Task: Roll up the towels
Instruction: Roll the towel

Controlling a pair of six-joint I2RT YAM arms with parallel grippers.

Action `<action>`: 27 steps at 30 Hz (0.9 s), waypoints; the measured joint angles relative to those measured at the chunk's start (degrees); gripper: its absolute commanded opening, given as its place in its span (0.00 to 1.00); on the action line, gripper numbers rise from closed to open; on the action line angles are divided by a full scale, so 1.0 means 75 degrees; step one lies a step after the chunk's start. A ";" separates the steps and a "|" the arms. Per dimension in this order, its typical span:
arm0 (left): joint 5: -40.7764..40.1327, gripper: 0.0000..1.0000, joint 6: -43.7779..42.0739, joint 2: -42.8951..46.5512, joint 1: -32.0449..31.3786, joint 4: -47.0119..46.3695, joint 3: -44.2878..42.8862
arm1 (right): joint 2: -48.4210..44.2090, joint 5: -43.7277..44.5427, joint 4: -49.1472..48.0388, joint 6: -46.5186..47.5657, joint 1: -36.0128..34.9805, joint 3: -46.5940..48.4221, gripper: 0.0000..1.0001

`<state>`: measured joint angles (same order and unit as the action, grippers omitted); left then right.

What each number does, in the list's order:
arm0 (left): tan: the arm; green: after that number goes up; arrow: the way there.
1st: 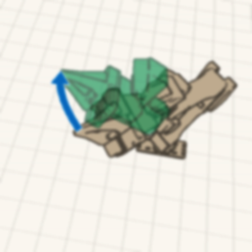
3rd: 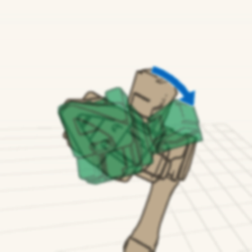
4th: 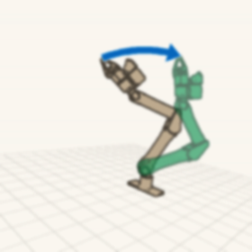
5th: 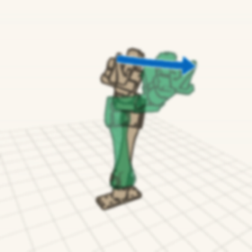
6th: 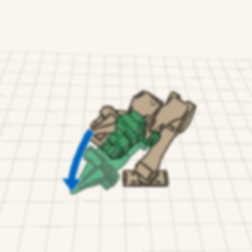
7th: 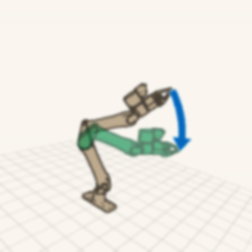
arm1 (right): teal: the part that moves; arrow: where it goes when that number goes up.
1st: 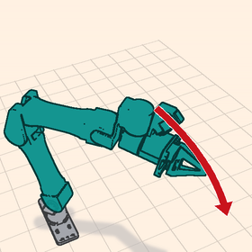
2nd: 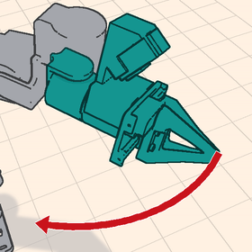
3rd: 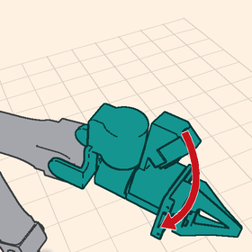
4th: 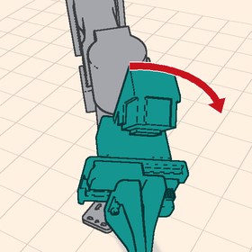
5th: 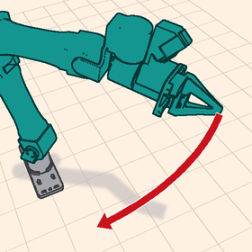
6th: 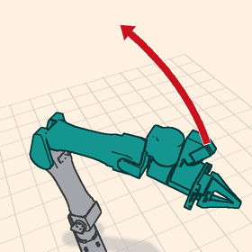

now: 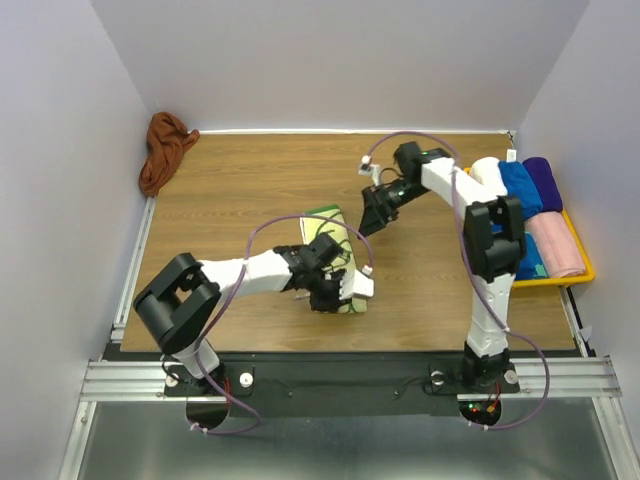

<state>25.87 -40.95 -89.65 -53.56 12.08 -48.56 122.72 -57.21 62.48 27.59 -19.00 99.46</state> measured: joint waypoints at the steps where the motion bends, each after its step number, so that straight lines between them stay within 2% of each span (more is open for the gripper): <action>1: 0.0297 0.32 0.0047 -0.0172 0.0184 0.0201 -0.0201 | -0.0201 0.0012 -0.0061 -0.0017 0.0178 -0.0012 1.00; 7: 0.2159 0.34 0.0131 -0.1542 0.1448 0.1469 -0.1533 | -0.2206 0.0609 -0.0490 0.0085 0.0848 -0.0886 1.00; 12: 0.3654 0.36 -0.0201 -0.2783 0.2127 0.2731 -0.2553 | -0.4092 0.1195 -0.0772 0.0271 0.0670 -0.2343 1.00; 17: 0.4718 0.38 -0.0775 -0.3751 0.2579 0.3885 -0.3232 | -0.4858 0.1903 -0.1338 0.0373 0.0300 -0.3558 0.97; 20: 0.5222 0.39 -0.1148 -0.4354 0.2818 0.4733 -0.3666 | -0.5065 0.2693 -0.1941 0.0428 -0.0393 -0.4199 0.95; 24: 0.5578 0.39 -0.1437 -0.4814 0.3031 0.5444 -0.3966 | -0.5251 0.3608 -0.2961 0.0548 -0.2078 -0.5015 0.95; 27: 0.5645 0.39 -0.1553 -0.5021 0.3139 0.5869 -0.4080 | -0.5257 0.4071 -0.3631 0.0615 -0.2876 -0.5380 0.95</action>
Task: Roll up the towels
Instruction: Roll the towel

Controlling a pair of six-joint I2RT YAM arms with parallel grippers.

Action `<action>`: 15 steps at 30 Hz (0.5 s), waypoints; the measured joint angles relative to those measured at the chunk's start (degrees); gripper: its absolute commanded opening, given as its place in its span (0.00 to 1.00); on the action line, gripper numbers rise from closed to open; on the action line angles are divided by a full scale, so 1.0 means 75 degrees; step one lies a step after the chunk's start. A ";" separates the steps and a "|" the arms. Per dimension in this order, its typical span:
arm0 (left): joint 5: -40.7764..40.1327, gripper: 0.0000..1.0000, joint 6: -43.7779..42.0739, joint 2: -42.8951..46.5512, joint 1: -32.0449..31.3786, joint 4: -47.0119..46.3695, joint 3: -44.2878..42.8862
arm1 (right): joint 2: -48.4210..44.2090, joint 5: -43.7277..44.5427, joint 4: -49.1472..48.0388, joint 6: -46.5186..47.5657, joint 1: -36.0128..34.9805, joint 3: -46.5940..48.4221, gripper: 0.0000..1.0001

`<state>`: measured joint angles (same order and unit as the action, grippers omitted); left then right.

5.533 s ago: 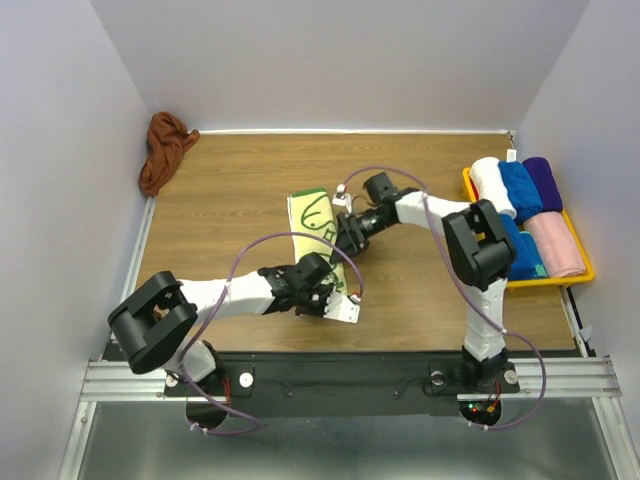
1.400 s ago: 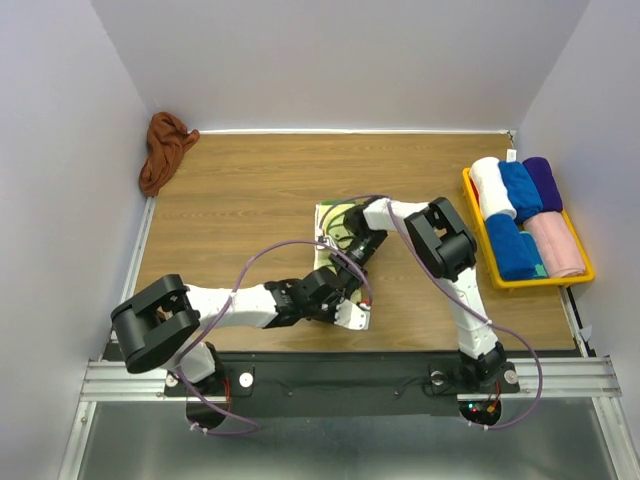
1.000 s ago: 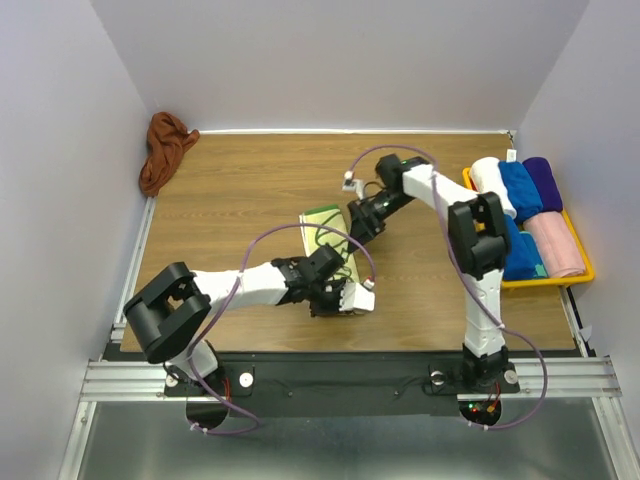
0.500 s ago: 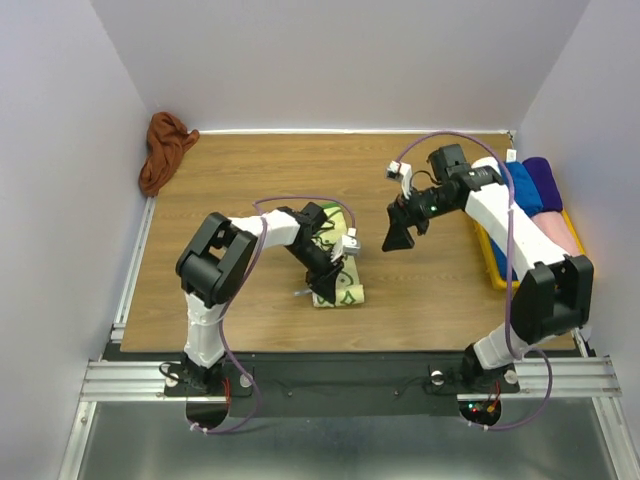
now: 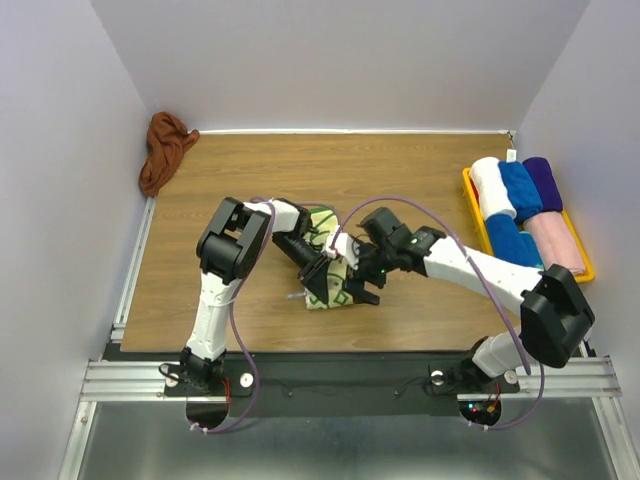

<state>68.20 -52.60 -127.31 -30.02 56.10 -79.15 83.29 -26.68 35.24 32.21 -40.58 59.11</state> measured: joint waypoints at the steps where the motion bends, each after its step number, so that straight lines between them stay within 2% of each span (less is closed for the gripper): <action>1: 0.0006 0.40 -0.0017 -0.0067 0.0026 0.0143 -0.0058 | 0.0006 0.0207 -0.0224 0.0017 -0.0224 -0.0108 0.95; 6: 0.0009 0.41 -0.0125 -0.0254 0.0108 0.0533 -0.0227 | 0.0251 0.0854 -0.1241 0.0169 -0.1131 -0.0391 0.92; 10: 0.0017 0.42 -0.0192 -0.0338 0.0128 0.0714 -0.0312 | 0.0621 0.1084 -0.1874 0.0286 -0.1626 -0.0612 0.82; 15: 0.0038 0.43 -0.0245 -0.0391 0.0195 0.0845 -0.0318 | 0.0895 0.1160 -0.2535 0.0472 -0.1801 -0.0973 0.72</action>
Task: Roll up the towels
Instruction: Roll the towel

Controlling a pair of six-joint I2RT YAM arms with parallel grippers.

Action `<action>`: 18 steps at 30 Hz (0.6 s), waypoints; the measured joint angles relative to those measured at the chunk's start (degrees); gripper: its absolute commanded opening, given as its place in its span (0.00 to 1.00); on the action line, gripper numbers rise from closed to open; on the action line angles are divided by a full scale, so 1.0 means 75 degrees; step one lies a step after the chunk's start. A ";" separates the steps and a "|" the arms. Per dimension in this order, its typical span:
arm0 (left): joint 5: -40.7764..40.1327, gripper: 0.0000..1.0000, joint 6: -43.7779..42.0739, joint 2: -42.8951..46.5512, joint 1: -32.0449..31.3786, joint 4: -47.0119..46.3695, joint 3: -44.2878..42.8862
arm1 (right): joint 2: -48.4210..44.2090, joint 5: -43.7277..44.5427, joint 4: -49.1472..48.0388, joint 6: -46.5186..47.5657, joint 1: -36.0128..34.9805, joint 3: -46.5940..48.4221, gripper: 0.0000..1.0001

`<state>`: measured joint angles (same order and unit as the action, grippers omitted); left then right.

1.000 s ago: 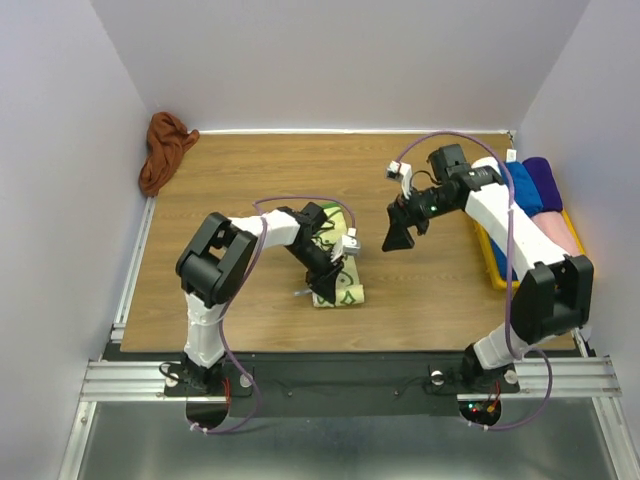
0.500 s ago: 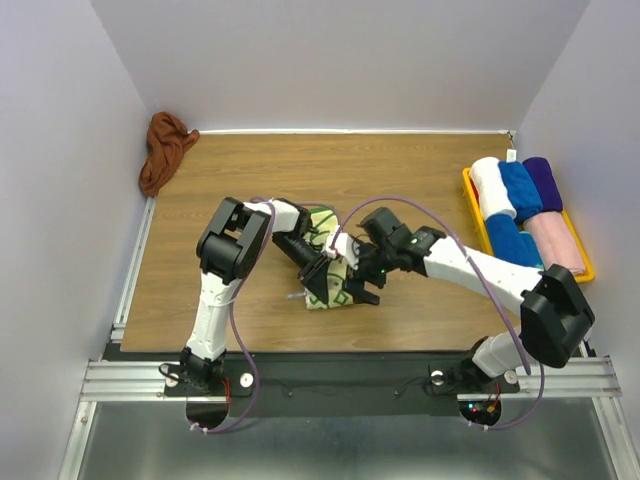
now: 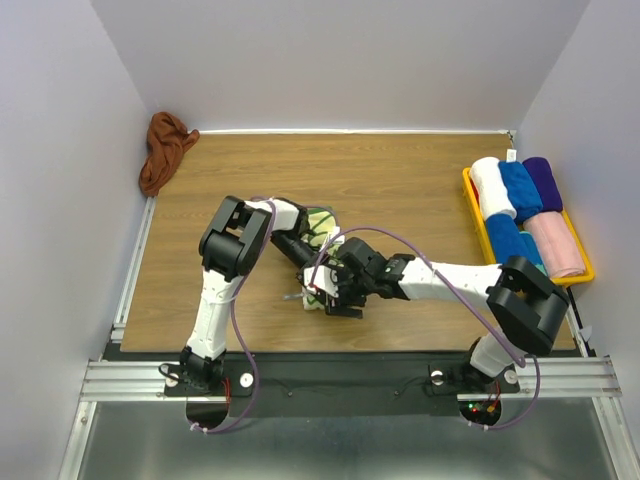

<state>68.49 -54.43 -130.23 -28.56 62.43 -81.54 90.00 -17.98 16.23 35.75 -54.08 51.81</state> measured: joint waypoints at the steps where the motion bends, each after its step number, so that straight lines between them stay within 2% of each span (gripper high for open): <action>1: 0.0006 0.44 -0.0003 -0.0012 0.0015 0.0032 0.0000 | 0.0020 0.0020 -0.0093 0.0035 0.0000 -0.0085 0.64; 3: 0.0003 0.45 -0.0009 -0.0015 0.0035 0.0073 -0.0006 | 0.0119 0.0087 -0.0358 0.0128 0.0000 -0.0286 0.51; 4: -0.0012 0.46 -0.0012 -0.0015 0.0041 0.0093 -0.0020 | 0.0166 0.0119 -0.0437 0.0137 0.0000 -0.0332 0.39; 5: -0.0029 0.46 -0.0015 -0.0015 0.0047 0.0117 -0.0038 | 0.0259 0.0178 -0.0606 0.0187 0.0000 -0.0405 0.33; 6: -0.0058 0.49 -0.0015 -0.0015 0.0052 0.0149 -0.0058 | 0.0315 0.0219 -0.0697 0.0189 0.0003 -0.0425 0.16; 7: -0.0070 0.50 -0.0012 -0.0015 0.0055 0.0154 -0.0067 | 0.0335 0.0221 -0.0755 0.0213 0.0009 -0.0434 0.16; 8: -0.0096 0.52 -0.0006 -0.0015 0.0067 0.0178 -0.0087 | 0.0344 0.0227 -0.0839 0.0213 0.0006 -0.0434 0.01; 12: -0.0169 0.64 0.0044 0.0076 0.0140 0.0373 -0.0137 | 0.0341 0.0195 -0.0970 0.0038 0.0006 -0.0455 0.01; 14: -0.0323 0.73 0.0035 0.0192 0.0204 0.0420 -0.0163 | 0.0341 0.0119 -0.0970 -0.0085 0.0006 -0.0460 0.01; 18: -0.1093 0.78 -0.0076 0.0592 0.0673 0.0504 -0.0653 | 0.0341 -0.0114 -0.0819 -0.0321 0.0009 -0.0434 0.00</action>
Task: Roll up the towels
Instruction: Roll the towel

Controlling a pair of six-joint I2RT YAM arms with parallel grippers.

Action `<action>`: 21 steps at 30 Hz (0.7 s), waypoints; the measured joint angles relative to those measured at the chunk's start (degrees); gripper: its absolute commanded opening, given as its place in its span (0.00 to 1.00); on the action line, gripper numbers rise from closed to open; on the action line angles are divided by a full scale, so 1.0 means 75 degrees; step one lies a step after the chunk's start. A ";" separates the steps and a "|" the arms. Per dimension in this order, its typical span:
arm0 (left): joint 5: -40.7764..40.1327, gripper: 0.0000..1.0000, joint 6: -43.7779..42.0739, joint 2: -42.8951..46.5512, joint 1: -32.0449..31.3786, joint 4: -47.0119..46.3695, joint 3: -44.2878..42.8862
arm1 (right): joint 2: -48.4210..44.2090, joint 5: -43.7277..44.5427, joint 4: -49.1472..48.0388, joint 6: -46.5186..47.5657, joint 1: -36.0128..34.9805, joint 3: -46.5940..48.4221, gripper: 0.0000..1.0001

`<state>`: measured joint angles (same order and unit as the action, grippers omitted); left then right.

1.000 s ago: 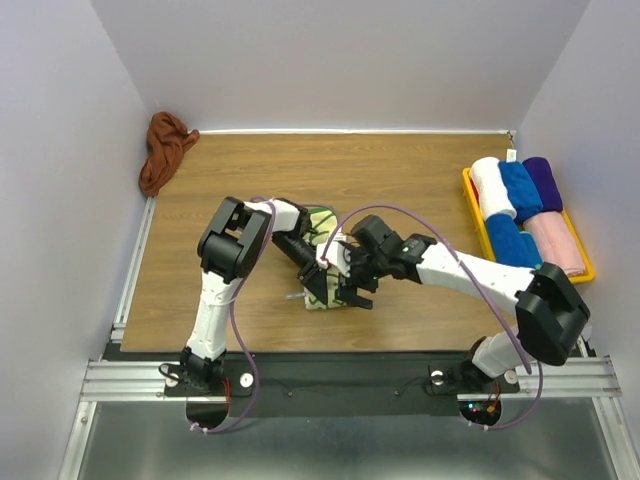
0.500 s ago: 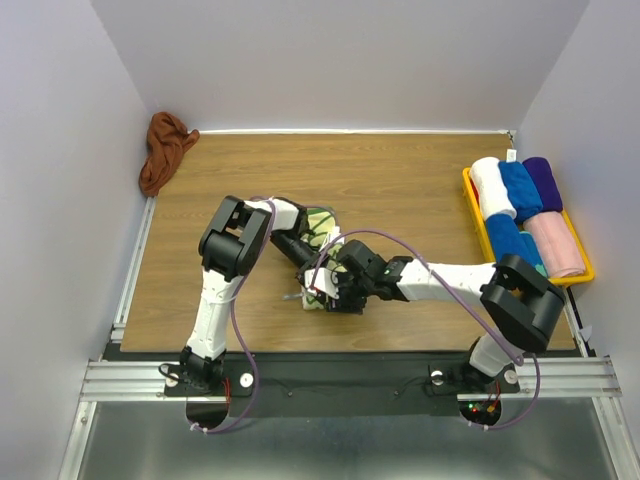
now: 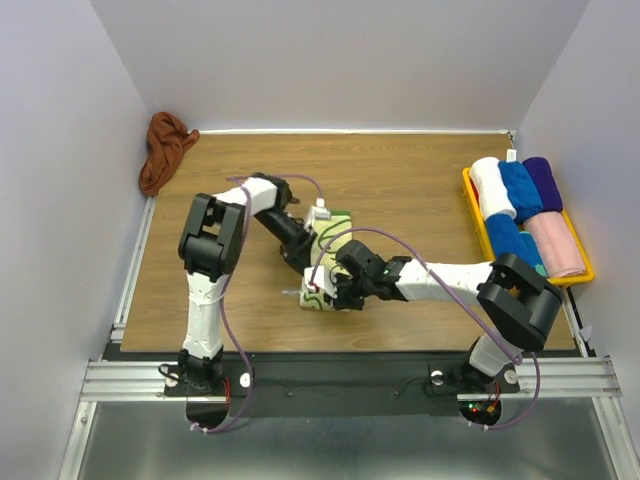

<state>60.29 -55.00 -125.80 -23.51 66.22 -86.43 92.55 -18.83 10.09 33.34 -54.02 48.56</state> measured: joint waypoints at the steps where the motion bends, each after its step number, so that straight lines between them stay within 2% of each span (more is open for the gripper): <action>1: -0.0160 0.79 -0.0035 0.0064 0.0134 -0.0038 -0.0128 | 0.0000 -0.0085 0.0073 -0.0079 0.0000 0.0020 0.01; 2: -0.0437 0.80 -0.0058 0.0207 0.0469 -0.0163 -0.0393 | 0.0000 -0.0204 0.0184 -0.0184 0.0003 0.0050 0.00; 3: -0.0565 0.98 -0.0085 0.0274 0.0653 -0.0227 -0.0554 | 0.0000 -0.0350 0.0306 -0.0303 0.0006 0.0073 0.00; 8: -0.1411 0.99 0.0038 0.1125 0.2116 -0.1072 -0.0781 | 0.0256 -0.1361 0.1043 -0.0912 0.0251 0.0449 0.01; 12: -0.2483 0.99 0.0726 0.2940 0.3060 -0.2946 0.0513 | 0.0787 -0.2314 0.1556 -0.1274 0.0772 0.0956 0.01; 18: -0.3675 0.99 0.1545 0.6741 0.2914 -0.5523 0.2652 | 0.2046 -0.3914 0.2620 -0.1614 0.1582 0.1996 0.01; 21: -0.4045 0.99 0.2506 0.8000 0.2783 -0.6886 0.3509 | 0.2667 -0.4610 0.3226 -0.1617 0.1827 0.2518 0.01</action>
<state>29.95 -36.21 -65.80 -2.63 14.57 -60.12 112.55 -53.41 34.28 21.21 -40.32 67.44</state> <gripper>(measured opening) 0.986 0.181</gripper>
